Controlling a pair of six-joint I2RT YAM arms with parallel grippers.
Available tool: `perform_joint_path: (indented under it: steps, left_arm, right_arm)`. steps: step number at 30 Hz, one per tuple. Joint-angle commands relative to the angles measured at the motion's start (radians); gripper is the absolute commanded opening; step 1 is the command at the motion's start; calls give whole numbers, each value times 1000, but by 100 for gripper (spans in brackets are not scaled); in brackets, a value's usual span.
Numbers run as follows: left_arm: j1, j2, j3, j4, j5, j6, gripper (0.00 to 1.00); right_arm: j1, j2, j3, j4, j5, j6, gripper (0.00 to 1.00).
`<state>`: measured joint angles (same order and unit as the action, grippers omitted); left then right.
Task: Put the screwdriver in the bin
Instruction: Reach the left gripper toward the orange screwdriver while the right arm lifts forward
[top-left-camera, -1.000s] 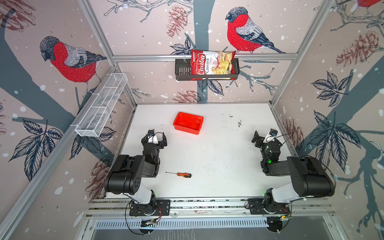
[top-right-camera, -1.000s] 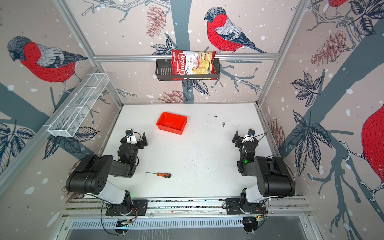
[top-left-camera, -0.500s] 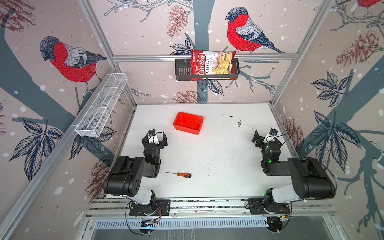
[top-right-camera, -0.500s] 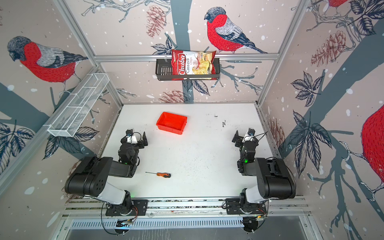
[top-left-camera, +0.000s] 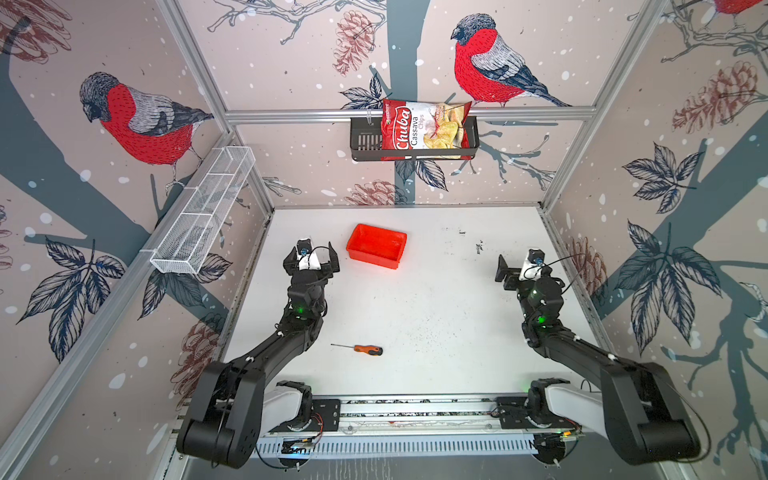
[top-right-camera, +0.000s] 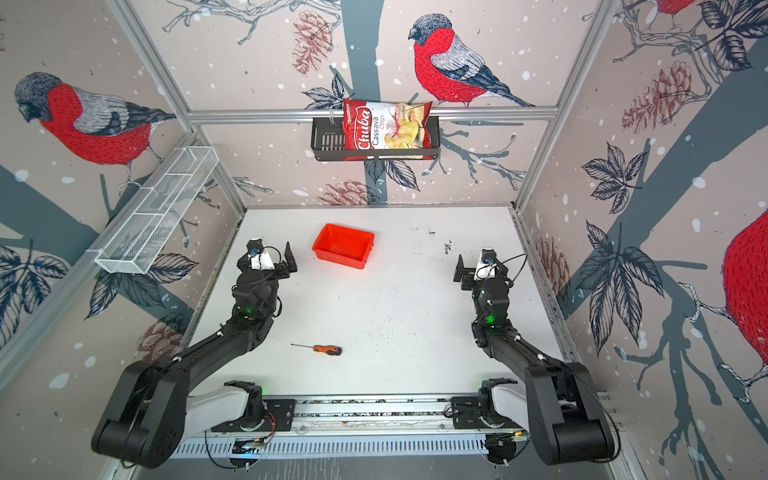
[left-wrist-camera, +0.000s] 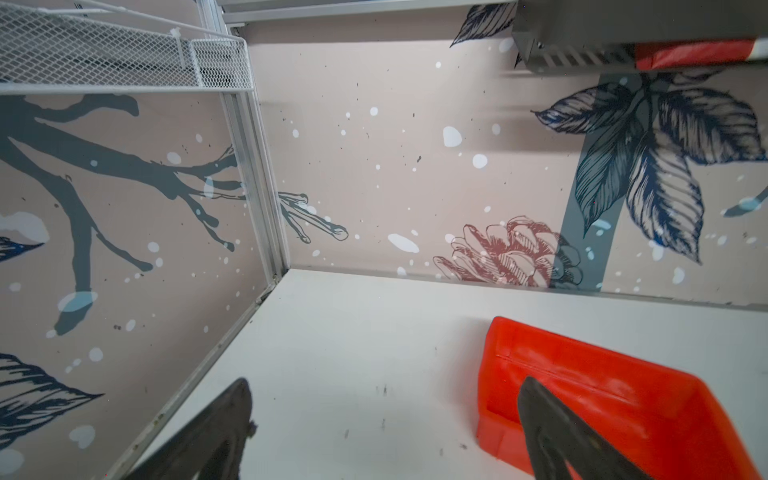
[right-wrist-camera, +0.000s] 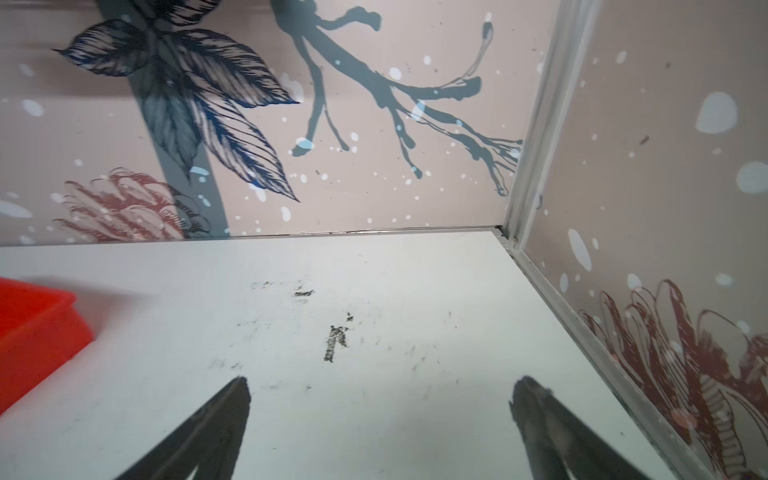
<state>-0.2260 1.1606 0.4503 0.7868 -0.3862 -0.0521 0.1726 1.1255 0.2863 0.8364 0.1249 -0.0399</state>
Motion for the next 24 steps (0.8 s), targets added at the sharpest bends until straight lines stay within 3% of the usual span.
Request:
perform_joint_path:
  steps: [1, 8, 12, 15, 20, 24]
  left_arm:
    - [-29, -39, 57, -259, -49, -214, 98]
    - [-152, -150, 122, -554, -95, -602, 98]
    - [-191, -208, 185, -843, -101, -979, 98]
    - [-223, -239, 194, -964, -65, -1156, 98]
    - [-318, -248, 189, -1056, -11, -1343, 98]
    - [-402, -205, 233, -1226, 10, -1518, 98]
  right_arm:
    - [54, -67, 15, -143, -29, -61, 99]
    - [201, -207, 94, -409, -108, -134, 99]
    - [290, -244, 144, -550, -167, -186, 99]
    - [364, -251, 186, -621, -192, -199, 99]
    - [503, -228, 240, -677, -209, -218, 99]
    - [621, -198, 283, -736, -232, -246, 99]
